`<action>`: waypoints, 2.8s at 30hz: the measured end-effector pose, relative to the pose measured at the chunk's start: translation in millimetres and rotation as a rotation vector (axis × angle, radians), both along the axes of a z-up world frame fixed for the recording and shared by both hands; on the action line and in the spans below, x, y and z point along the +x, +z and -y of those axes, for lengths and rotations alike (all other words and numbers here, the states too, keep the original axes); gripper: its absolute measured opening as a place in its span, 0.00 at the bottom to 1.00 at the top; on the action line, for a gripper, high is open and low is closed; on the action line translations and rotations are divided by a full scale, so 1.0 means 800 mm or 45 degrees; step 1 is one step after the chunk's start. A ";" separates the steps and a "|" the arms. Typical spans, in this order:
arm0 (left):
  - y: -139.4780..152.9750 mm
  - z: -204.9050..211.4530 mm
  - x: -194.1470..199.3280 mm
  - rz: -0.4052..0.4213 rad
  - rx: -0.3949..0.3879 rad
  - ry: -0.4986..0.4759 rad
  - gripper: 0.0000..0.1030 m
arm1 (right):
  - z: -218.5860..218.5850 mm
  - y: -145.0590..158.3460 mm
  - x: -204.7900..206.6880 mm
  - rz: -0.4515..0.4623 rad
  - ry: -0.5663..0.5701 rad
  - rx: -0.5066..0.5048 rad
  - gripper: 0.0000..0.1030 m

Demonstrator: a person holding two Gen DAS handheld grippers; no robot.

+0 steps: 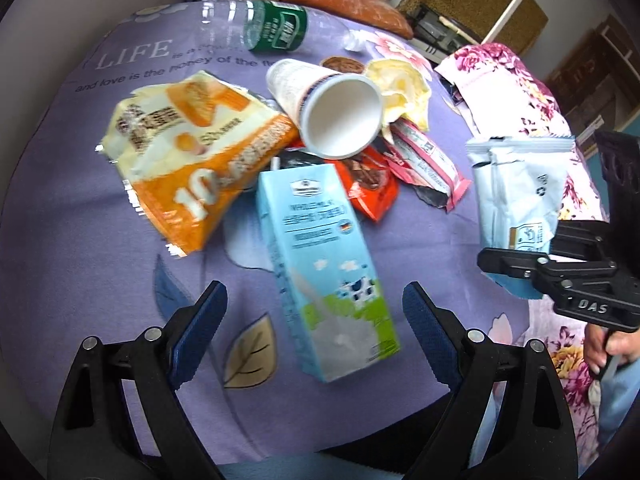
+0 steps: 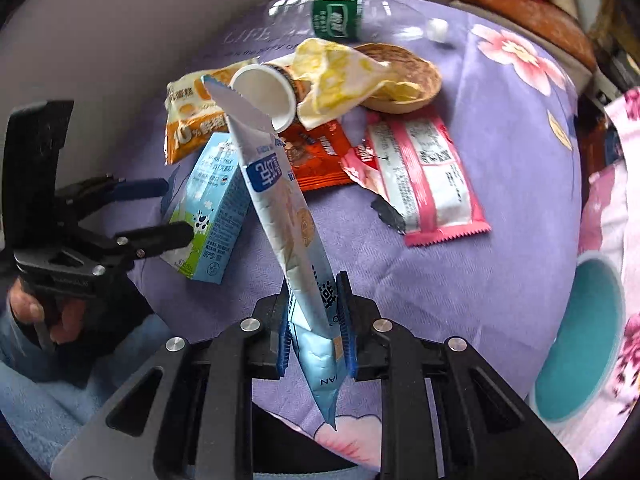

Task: Collect trash
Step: 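Grasp the milk carton with the left tool while the right tool grasps the blue snack packet, then carry the milk carton and blue packet over the teal bin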

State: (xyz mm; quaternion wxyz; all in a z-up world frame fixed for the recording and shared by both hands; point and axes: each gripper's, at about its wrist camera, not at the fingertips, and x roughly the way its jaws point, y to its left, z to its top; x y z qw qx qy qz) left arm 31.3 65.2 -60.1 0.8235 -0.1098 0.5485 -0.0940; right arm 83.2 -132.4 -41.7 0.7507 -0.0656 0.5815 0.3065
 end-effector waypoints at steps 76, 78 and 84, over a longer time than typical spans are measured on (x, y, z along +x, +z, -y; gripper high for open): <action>-0.008 0.473 0.143 -0.020 0.093 -0.755 0.58 | 0.438 -0.032 0.004 0.041 -1.155 0.203 0.20; -0.017 0.478 0.144 -0.060 0.102 -0.754 0.60 | 0.441 -0.035 0.006 0.033 -1.158 0.200 0.20; -0.021 0.473 0.148 -0.071 0.095 -0.720 0.75 | 0.444 -0.043 0.008 0.015 -1.162 0.193 0.20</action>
